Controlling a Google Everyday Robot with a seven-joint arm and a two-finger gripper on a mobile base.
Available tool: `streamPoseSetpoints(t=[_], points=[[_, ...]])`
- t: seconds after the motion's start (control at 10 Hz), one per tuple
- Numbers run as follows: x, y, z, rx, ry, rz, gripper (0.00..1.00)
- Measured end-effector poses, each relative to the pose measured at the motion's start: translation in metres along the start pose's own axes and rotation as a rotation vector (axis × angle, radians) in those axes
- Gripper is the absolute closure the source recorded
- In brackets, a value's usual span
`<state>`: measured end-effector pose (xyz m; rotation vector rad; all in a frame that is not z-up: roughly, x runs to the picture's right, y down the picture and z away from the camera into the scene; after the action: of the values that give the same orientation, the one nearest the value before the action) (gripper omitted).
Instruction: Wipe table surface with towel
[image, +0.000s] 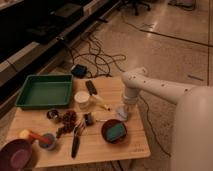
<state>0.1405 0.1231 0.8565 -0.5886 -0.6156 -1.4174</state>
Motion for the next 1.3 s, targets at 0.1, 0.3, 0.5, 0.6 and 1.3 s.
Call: streamPoseSetpoints(t=[0.1, 0.3, 0.5, 0.6, 1.3], points=[[-0.001, 0.008, -0.003, -0.014, 0.001, 0.014, 1.0], [0.009, 0.031, -0.005, -0.05, 0.004, 0.056, 1.0], [0.021, 0.05, 0.0, -0.077, 0.002, 0.102, 1.0], [0.028, 0.059, 0.005, -0.086, 0.005, 0.131, 1.0], [0.138, 0.075, 0.011, -0.099, 0.15, 0.218, 1.0]])
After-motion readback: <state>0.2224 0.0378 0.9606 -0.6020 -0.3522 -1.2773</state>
